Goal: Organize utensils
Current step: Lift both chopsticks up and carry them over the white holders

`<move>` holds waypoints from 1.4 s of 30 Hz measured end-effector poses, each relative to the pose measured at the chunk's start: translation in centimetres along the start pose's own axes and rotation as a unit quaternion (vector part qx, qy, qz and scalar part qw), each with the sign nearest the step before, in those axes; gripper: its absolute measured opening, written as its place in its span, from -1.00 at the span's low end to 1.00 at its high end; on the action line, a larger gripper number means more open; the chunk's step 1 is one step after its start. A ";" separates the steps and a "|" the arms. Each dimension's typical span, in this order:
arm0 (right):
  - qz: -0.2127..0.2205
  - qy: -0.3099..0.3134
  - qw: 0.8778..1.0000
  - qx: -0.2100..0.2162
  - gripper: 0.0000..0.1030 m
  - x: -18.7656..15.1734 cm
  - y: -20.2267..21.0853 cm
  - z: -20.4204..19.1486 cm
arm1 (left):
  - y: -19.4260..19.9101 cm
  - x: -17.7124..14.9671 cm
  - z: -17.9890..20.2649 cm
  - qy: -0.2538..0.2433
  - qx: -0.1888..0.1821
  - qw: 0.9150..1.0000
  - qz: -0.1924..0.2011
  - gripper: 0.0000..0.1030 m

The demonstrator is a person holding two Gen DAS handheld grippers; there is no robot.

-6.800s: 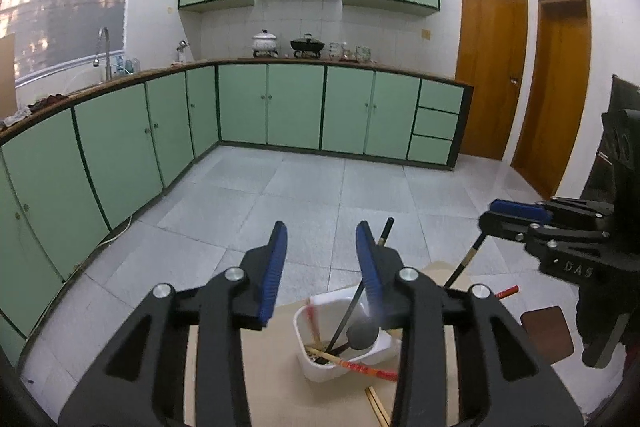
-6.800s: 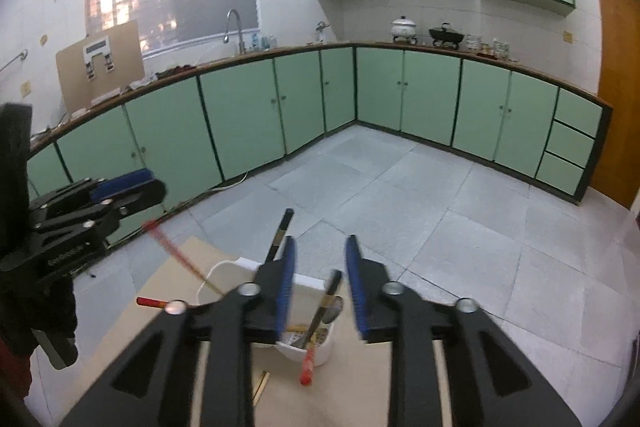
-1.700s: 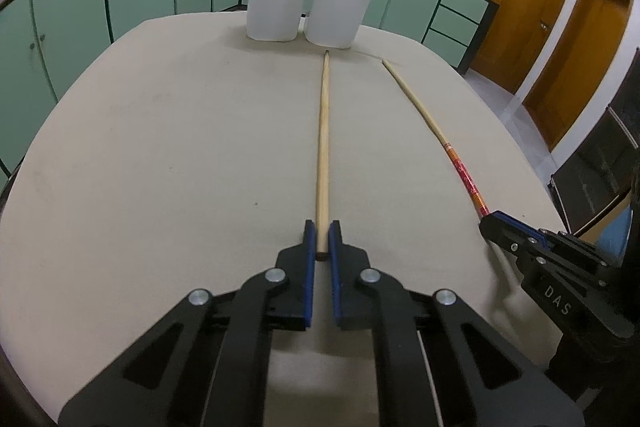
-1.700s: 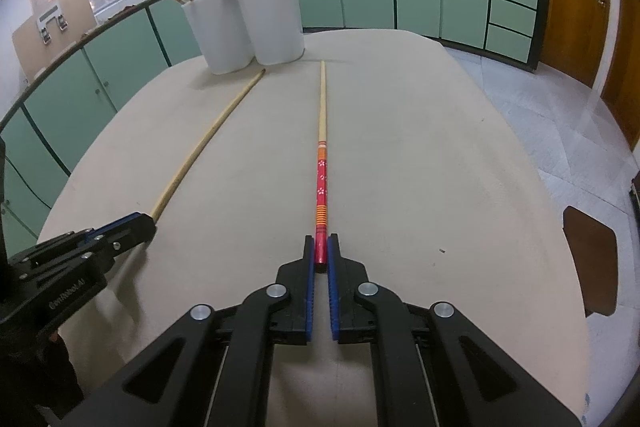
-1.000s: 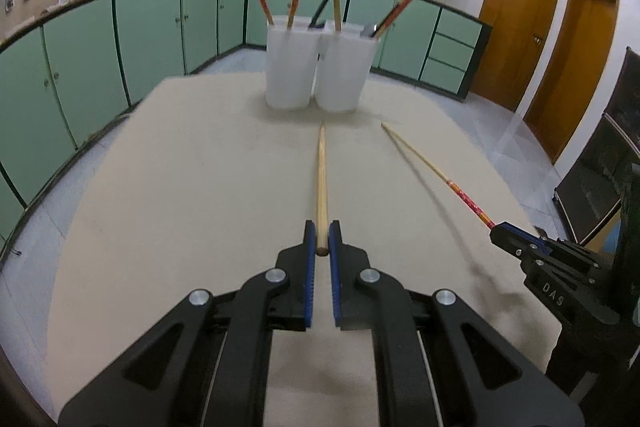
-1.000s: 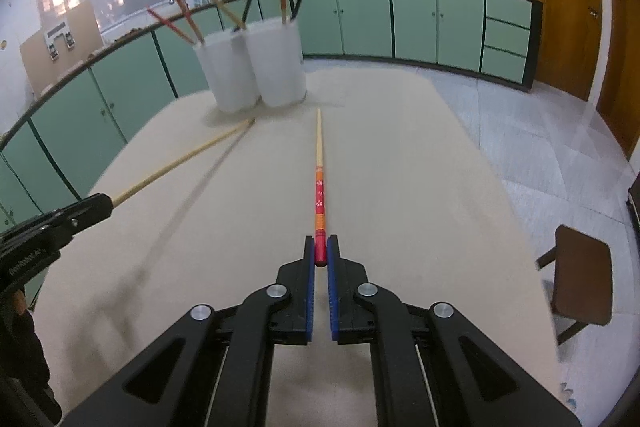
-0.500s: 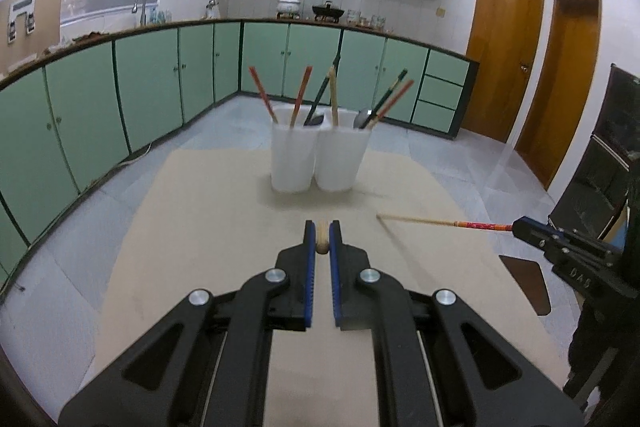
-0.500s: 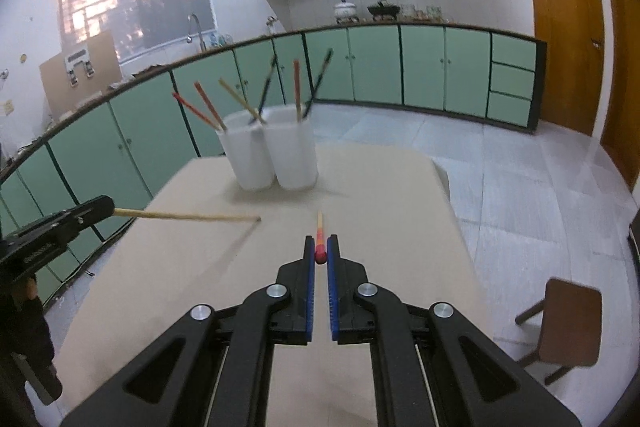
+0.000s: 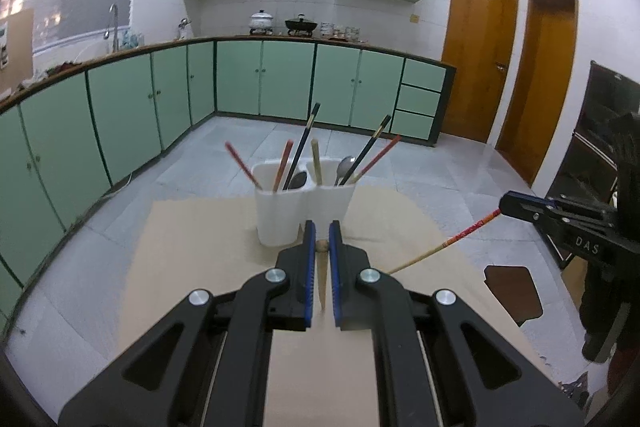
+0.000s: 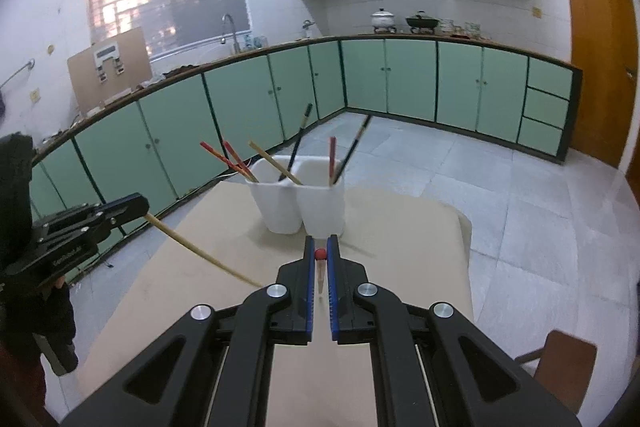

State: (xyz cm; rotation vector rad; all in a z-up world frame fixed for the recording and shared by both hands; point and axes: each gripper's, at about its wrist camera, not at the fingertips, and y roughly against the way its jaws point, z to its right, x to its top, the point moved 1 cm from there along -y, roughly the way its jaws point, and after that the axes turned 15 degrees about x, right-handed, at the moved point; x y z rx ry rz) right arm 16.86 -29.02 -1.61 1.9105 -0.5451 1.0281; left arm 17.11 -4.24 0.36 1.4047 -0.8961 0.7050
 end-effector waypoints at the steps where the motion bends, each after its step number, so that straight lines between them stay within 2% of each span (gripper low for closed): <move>1: -0.001 0.005 1.000 0.001 -0.89 0.4 0.0 -0.2 | 0.0 0.4 0.1 -0.005 -0.001 1.000 0.003 -0.88; 12: 0.013 0.049 0.998 0.043 -0.89 6.9 1.5 -1.7 | 2.0 6.2 -2.3 -0.009 0.009 0.998 0.059 -0.89; 20: 0.034 0.074 0.996 0.035 -0.89 12.3 2.1 -2.1 | 2.4 13.4 -3.3 -0.009 0.027 0.992 0.119 -0.89; 28: 0.023 0.093 0.995 0.016 -0.89 16.4 -1.5 -2.1 | -0.2 18.8 -2.1 -0.021 0.042 0.986 0.158 -0.89; 34: 0.002 0.091 0.996 0.003 -0.89 17.1 -6.1 -1.0 | -4.7 18.8 -1.5 -0.005 0.024 0.991 0.134 -0.89; 42: -0.045 0.074 0.996 -0.010 -0.89 15.4 -12.3 2.3 | -11.4 15.6 -1.9 0.009 0.011 0.997 0.078 -0.89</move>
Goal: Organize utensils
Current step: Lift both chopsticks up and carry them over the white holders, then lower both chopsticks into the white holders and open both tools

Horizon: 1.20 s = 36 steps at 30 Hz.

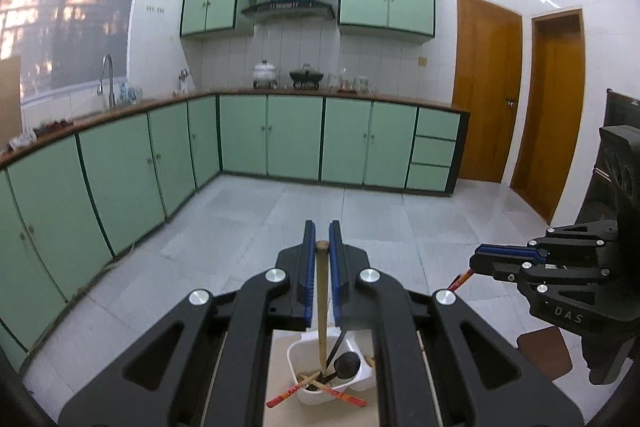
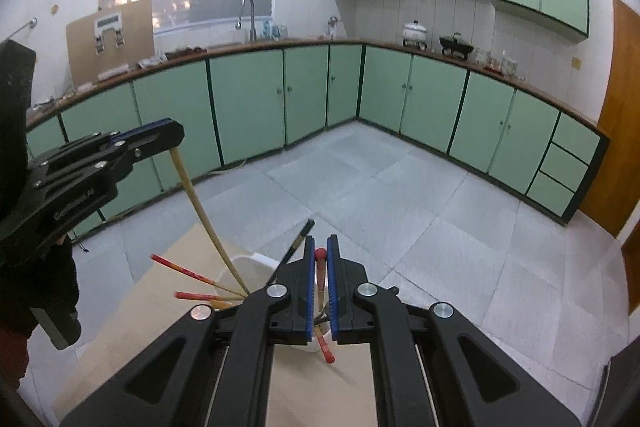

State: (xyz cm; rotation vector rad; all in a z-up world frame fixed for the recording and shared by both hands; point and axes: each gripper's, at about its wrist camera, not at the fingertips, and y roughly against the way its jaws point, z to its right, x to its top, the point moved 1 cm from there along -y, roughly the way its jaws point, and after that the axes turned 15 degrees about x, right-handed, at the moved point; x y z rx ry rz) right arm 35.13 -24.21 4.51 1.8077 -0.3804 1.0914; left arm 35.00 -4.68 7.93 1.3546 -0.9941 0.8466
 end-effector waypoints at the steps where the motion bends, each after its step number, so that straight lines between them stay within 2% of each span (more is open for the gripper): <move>1: -0.004 -0.003 1.000 0.001 -0.89 -0.3 -0.6 0.3 | -0.6 -0.5 -0.1 0.001 -0.001 1.000 -0.006 -0.88; 8: -0.031 -0.016 0.999 0.002 -0.89 -1.8 -4.1 1.8 | -4.1 -2.9 -0.7 -0.001 -0.002 0.999 -0.048 -0.88; 13: -0.032 -0.021 0.999 0.002 -0.88 -2.2 -4.6 2.2 | -4.9 -3.9 -1.3 0.003 -0.004 0.998 -0.070 -0.85; 15: -0.033 -0.025 0.999 0.000 -0.87 -2.1 -4.5 2.3 | -4.8 -3.8 -1.7 0.007 -0.001 0.997 -0.072 -0.73; 17: -0.026 -0.026 0.999 -0.006 -0.83 -2.2 -3.7 2.4 | -4.3 -3.5 -2.2 0.016 0.002 0.998 -0.068 -0.40; 21: -0.009 -0.037 0.999 -0.007 -0.59 -2.5 -1.9 2.7 | -2.2 -2.9 -2.9 0.022 0.006 0.998 -0.051 -0.16; 24: 0.011 -0.043 0.999 -0.016 -0.12 -3.1 0.3 2.8 | -0.1 -2.9 -3.0 0.015 0.018 0.999 -0.039 0.06; 27: 0.022 -0.046 0.998 -0.027 -0.01 -3.9 2.2 2.7 | 1.9 -3.1 -3.0 0.019 0.023 0.999 -0.033 0.24; 32: 0.037 -0.052 0.997 -0.034 0.42 -6.3 5.2 2.1 | 5.9 -4.3 -3.3 0.031 0.034 0.999 -0.023 0.63; 34: 0.040 -0.054 0.997 -0.038 0.66 -7.5 6.3 1.6 | 7.0 -4.8 -3.1 0.034 0.036 0.999 -0.022 0.70; 36: 0.045 -0.053 0.997 -0.041 0.76 -8.6 7.4 0.9 | 8.4 -5.9 -2.9 0.032 0.045 0.998 -0.021 0.75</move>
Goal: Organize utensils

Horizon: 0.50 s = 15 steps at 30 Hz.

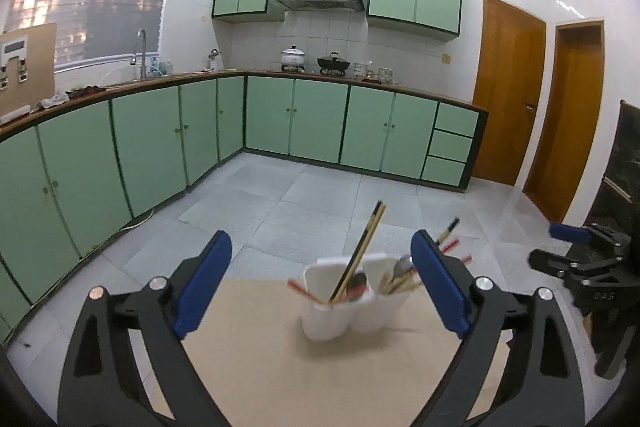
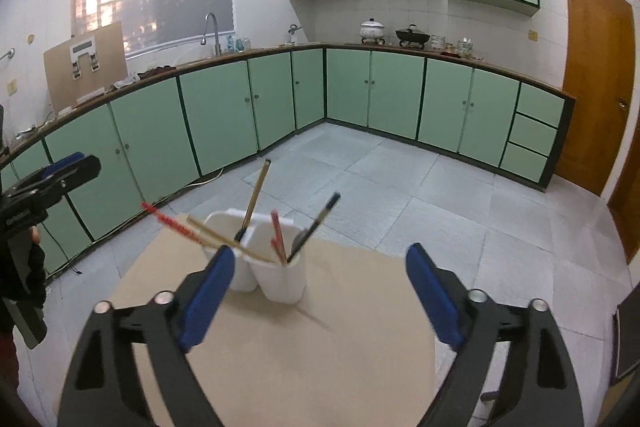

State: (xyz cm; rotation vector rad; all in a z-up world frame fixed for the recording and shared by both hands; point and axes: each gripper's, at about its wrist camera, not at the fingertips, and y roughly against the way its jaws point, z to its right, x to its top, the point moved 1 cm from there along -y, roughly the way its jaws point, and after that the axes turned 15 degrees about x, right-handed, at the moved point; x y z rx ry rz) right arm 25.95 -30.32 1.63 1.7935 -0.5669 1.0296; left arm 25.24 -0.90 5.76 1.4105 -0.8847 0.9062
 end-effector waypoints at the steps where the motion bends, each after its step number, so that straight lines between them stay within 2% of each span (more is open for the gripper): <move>1: 0.003 0.002 1.000 -0.001 0.83 -0.5 0.6 -0.3 | 0.7 -0.6 0.0 -0.001 0.005 1.000 0.001 0.76; 9: 0.020 0.006 1.000 -0.004 0.88 -5.0 4.4 -3.3 | 4.9 -5.8 0.5 0.022 0.013 0.999 -0.020 0.86; 15: 0.025 -0.011 1.000 0.011 0.88 -8.2 6.2 -5.5 | 7.8 -9.0 1.1 0.008 0.019 0.999 -0.024 0.86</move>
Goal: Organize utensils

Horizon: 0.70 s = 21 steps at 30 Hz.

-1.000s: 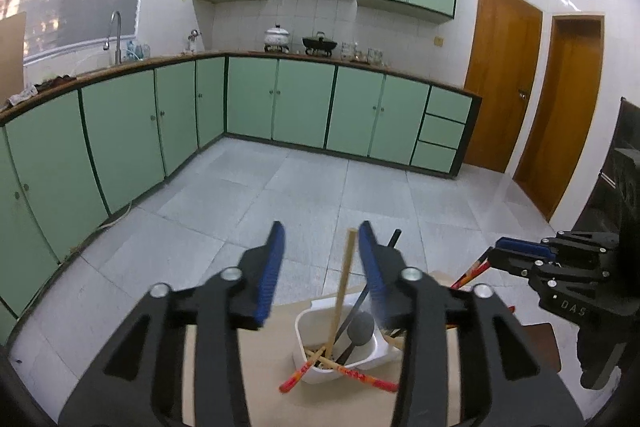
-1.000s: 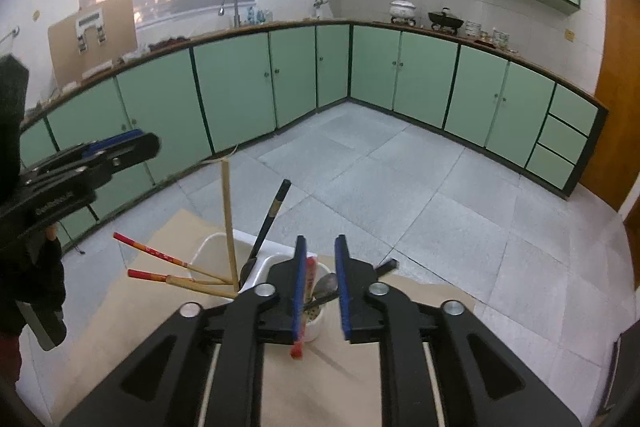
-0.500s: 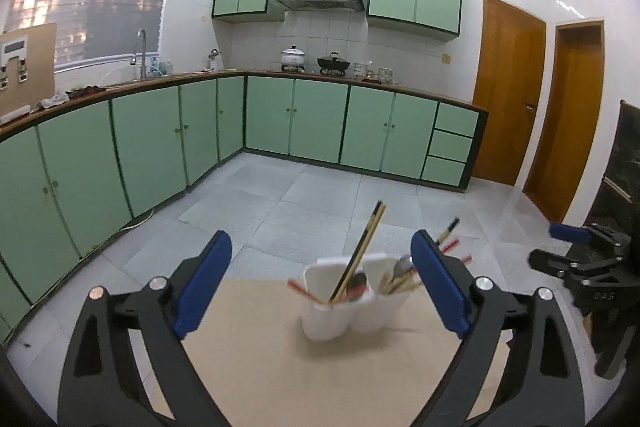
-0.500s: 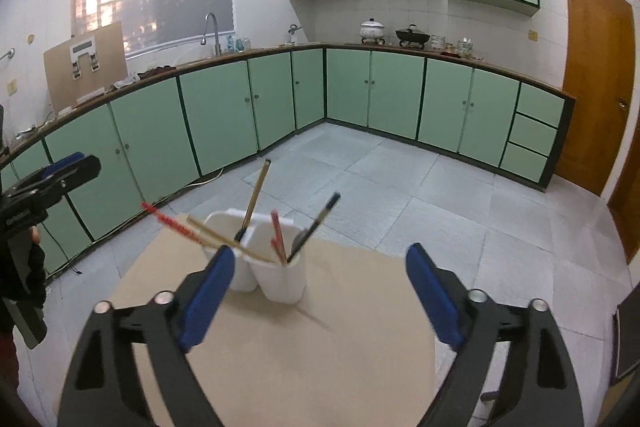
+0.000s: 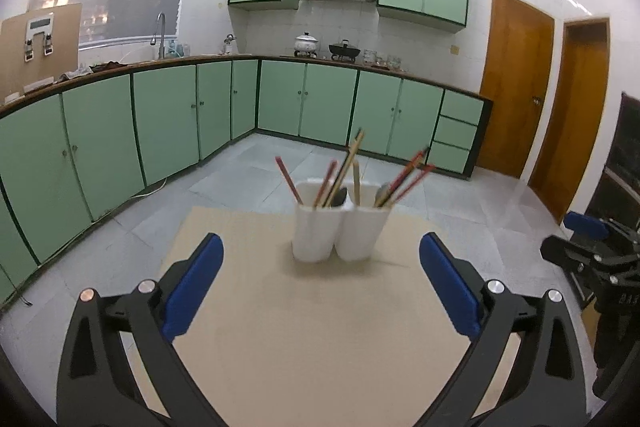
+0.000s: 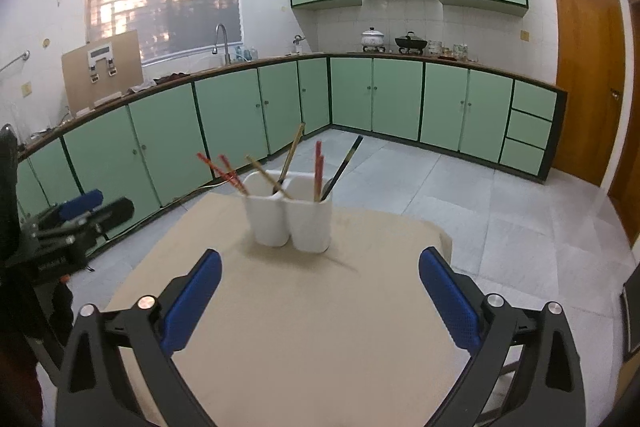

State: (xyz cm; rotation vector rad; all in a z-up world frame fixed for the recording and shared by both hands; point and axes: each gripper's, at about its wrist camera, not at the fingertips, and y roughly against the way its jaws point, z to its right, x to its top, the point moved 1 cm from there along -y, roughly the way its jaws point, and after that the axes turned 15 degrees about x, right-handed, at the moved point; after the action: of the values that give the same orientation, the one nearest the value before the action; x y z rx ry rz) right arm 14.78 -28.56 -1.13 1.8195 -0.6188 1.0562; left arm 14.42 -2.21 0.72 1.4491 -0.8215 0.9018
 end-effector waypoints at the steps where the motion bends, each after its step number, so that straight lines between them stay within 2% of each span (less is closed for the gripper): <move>1: 0.001 -0.005 1.000 0.003 0.88 -0.5 0.3 -0.3 | 0.5 -0.5 0.0 -0.004 0.004 1.000 0.001 0.86; 10: 0.015 -0.008 1.000 0.001 0.88 -2.3 2.3 -2.7 | 3.9 -2.6 0.0 -0.011 0.005 1.000 0.007 0.86; 21: 0.033 0.019 0.999 0.000 0.88 -2.2 4.4 -5.5 | 7.3 -2.4 -0.1 -0.011 0.009 0.999 0.036 0.86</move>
State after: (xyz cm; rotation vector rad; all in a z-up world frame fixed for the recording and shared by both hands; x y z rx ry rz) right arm 8.08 -25.69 0.15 1.7844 -0.6609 1.1326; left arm 6.85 -2.65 1.93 1.4548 -0.8900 0.9513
